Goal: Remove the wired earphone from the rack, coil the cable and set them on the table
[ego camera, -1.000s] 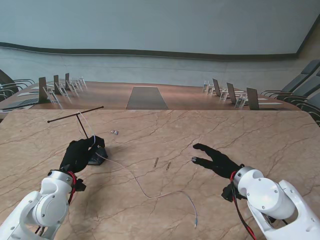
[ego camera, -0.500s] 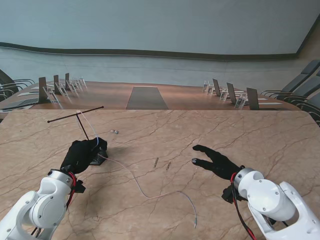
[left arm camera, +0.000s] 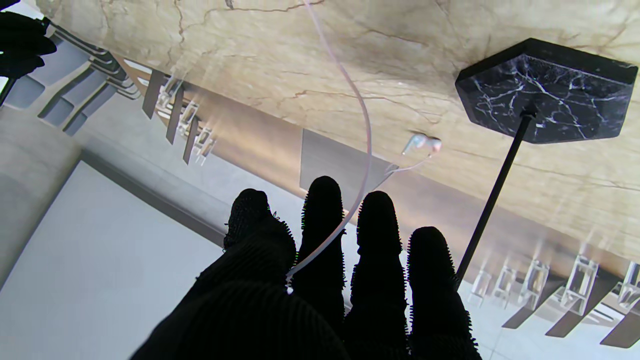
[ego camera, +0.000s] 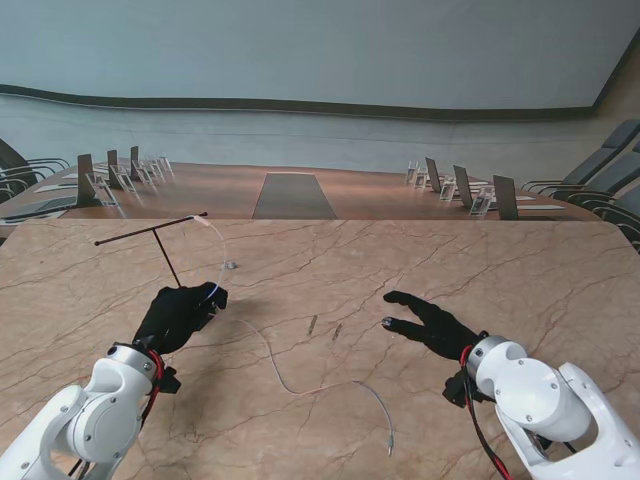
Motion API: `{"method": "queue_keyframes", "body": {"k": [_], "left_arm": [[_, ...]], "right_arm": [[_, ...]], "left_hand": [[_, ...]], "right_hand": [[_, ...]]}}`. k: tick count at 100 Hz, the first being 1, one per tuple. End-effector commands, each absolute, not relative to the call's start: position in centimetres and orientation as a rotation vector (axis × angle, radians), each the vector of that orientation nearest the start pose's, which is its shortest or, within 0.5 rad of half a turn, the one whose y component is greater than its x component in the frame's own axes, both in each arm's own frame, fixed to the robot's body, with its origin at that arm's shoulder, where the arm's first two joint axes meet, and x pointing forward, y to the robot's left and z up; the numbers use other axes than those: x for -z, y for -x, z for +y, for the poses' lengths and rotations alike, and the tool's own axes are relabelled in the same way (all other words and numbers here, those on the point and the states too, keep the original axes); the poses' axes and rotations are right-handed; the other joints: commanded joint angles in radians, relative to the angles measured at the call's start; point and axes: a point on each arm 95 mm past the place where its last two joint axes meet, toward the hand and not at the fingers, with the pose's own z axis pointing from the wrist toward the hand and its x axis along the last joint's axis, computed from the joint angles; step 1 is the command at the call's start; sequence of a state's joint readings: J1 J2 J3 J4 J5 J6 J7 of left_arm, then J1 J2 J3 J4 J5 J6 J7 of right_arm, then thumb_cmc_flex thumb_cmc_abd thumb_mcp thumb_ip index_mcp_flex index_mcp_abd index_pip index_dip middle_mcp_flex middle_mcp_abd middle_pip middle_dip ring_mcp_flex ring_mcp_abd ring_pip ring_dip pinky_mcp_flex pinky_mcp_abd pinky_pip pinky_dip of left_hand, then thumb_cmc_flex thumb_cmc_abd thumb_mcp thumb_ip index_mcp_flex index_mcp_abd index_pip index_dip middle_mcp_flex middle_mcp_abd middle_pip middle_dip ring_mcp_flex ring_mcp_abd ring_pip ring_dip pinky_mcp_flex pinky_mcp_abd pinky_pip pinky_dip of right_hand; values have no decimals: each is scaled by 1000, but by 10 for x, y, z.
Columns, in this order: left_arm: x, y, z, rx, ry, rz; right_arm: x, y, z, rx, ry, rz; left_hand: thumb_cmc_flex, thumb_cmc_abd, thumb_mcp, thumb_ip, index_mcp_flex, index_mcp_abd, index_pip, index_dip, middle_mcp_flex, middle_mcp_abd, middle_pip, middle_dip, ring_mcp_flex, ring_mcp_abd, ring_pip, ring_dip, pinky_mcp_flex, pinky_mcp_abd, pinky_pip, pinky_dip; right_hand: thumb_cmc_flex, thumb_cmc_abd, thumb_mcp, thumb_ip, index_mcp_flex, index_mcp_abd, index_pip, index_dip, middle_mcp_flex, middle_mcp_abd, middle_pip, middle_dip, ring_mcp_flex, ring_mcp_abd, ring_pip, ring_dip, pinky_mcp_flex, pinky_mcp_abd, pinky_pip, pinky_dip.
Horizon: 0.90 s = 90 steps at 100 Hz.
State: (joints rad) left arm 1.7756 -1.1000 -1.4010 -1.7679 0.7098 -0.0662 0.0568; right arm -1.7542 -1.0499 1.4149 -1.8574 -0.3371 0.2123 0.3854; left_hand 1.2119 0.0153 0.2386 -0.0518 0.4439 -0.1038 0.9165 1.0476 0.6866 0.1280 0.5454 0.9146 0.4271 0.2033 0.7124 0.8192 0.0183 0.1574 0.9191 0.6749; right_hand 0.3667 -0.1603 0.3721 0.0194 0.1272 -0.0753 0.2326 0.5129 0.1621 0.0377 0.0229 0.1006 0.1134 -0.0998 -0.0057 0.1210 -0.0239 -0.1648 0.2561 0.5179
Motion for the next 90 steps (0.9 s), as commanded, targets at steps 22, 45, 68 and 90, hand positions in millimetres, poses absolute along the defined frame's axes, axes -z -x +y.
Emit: {"method": "queue_keyframes", "body": {"k": [22, 45, 68, 90], "left_arm": [[313, -344, 28, 1694, 1478, 1241], [319, -330, 26, 1688, 1486, 1264], [327, -324, 22, 1725, 1489, 1248], [332, -317, 21, 1698, 1508, 1290]], "right_arm": [[303, -357, -24, 1781, 2332, -1533], [297, -363, -14, 1779, 2285, -1572], [289, -370, -1, 1796, 2211, -1618], [288, -376, 11, 1780, 2172, -1628]], "left_hand": [[79, 46, -11, 11, 44, -4, 200, 100, 1, 4, 41, 35, -26, 12, 40, 52, -12, -14, 32, 19], [79, 47, -14, 13, 45, -4, 199, 93, 4, 12, 50, 42, -28, 15, 61, 75, -15, -10, 33, 20], [79, 41, -13, 13, 43, -1, 198, 87, 7, 16, 55, 44, -27, 23, 79, 92, -12, -2, 65, 37], [79, 43, -19, 11, 37, 1, 188, 68, 3, 13, 47, 42, -32, 20, 80, 93, 2, -9, 150, 84]], "right_hand": [[22, 34, -19, -25, -24, -4, 26, -23, -8, 1, 9, -13, -33, -21, -11, 8, -8, -53, -12, 27], [21, 34, -20, -24, -25, -5, 35, -36, -3, 13, 18, -12, -32, 0, -4, 20, -9, -37, -4, 33], [19, 34, -19, -23, -27, -5, 42, -47, -5, 15, 23, -17, -35, 9, -3, 38, -14, -19, 11, 44], [22, 29, -17, -24, -27, -4, 51, -52, -4, 19, 29, -17, -34, 14, 0, 52, -17, -20, 19, 48]]}}
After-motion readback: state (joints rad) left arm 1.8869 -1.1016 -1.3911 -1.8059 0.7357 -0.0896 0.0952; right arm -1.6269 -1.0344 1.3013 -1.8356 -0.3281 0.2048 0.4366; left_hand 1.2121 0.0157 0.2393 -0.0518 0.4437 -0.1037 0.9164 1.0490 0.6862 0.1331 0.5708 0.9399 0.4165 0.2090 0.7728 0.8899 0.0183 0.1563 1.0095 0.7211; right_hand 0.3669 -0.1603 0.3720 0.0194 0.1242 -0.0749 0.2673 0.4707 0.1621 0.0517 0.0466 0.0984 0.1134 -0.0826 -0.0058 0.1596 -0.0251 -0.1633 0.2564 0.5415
